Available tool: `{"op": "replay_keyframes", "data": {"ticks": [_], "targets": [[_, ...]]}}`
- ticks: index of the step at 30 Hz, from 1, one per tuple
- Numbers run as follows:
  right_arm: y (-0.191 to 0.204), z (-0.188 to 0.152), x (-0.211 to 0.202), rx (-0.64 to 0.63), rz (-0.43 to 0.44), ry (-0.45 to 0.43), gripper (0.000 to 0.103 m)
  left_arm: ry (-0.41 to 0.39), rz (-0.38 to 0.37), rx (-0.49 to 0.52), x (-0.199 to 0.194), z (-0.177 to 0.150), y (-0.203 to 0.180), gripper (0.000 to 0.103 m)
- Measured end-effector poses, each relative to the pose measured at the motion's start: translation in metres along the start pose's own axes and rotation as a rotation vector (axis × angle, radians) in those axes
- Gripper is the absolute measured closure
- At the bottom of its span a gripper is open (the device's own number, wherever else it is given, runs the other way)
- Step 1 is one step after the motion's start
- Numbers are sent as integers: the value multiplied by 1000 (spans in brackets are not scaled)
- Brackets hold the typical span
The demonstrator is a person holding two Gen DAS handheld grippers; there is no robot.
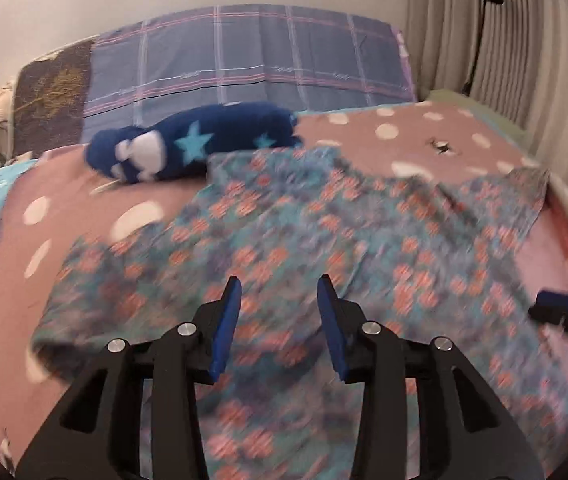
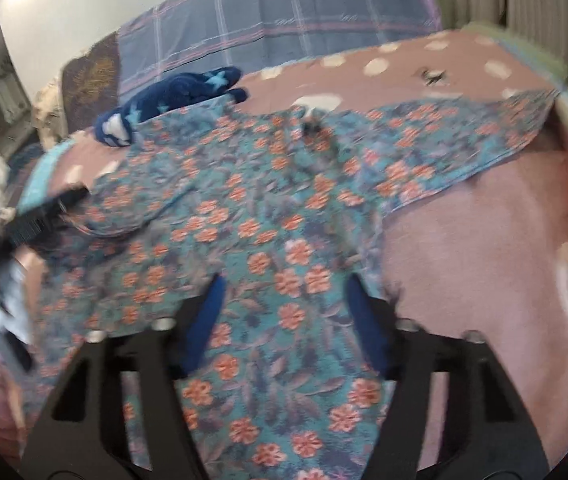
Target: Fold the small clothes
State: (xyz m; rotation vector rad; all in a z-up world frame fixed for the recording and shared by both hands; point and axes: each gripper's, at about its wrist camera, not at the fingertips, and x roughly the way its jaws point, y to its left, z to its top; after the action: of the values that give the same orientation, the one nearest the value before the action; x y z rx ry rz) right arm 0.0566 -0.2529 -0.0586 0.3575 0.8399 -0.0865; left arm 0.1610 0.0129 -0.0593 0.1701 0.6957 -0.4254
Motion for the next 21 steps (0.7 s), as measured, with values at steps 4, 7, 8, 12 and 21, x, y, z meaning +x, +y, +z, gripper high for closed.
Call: {"op": "replay_keyframes", "data": {"ticks": [4, 7, 8, 12, 21], "targets": [[10, 20, 21, -9, 128, 85, 53, -10, 170, -3, -26, -30, 35, 47], [32, 40, 42, -80, 152, 107, 53, 19, 267, -46, -33, -45, 70, 44], [40, 48, 50, -103, 153, 109, 53, 35, 291, -65, -32, -48, 81, 43], [63, 81, 96, -95, 199, 172, 52, 113, 375, -186, -17, -60, 123, 43], [97, 107, 173, -35, 184, 193, 89, 143, 357, -362, 22, -48, 156, 43]]}}
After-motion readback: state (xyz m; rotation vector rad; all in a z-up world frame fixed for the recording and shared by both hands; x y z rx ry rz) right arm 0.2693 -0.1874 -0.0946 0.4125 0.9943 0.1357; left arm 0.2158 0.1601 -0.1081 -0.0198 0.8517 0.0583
